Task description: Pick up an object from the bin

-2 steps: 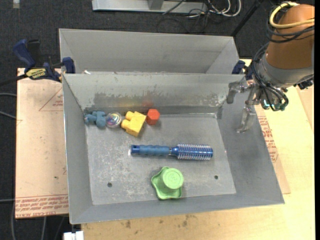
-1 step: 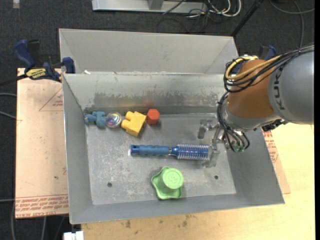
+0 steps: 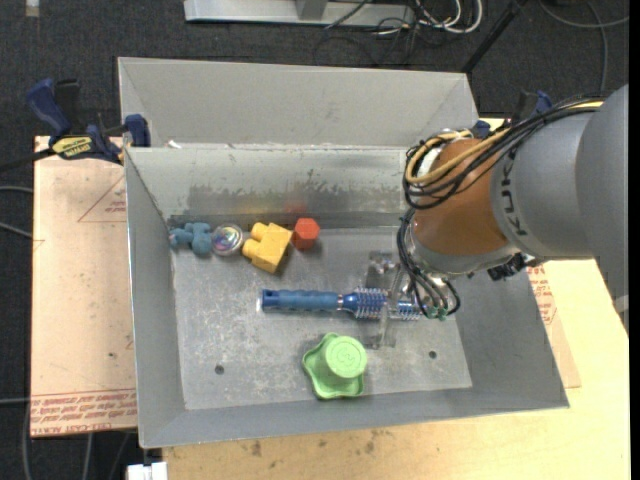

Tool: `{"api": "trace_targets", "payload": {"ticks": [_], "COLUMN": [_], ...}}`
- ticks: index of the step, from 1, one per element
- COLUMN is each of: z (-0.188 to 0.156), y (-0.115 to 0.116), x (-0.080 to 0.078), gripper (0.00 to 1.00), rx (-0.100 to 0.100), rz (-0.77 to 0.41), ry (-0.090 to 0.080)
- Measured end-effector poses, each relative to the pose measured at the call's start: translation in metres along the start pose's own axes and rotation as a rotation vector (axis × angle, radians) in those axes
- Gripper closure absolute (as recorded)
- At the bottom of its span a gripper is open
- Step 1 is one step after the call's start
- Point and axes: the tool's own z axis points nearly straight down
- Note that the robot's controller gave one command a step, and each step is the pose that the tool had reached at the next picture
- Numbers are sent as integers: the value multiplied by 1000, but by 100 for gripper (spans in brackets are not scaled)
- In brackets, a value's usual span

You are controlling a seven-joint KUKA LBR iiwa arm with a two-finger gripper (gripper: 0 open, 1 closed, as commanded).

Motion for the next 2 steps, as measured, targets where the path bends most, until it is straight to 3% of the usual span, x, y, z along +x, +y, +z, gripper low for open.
{"api": "trace_targets", "payload": {"ticks": [1,2], "z": [-1,-148], "y": [-3,-6], "x": [-1,30], "gripper": [100,100], "rx": [3,2], "rz": [3,33], "ry": [-2,-10]}}
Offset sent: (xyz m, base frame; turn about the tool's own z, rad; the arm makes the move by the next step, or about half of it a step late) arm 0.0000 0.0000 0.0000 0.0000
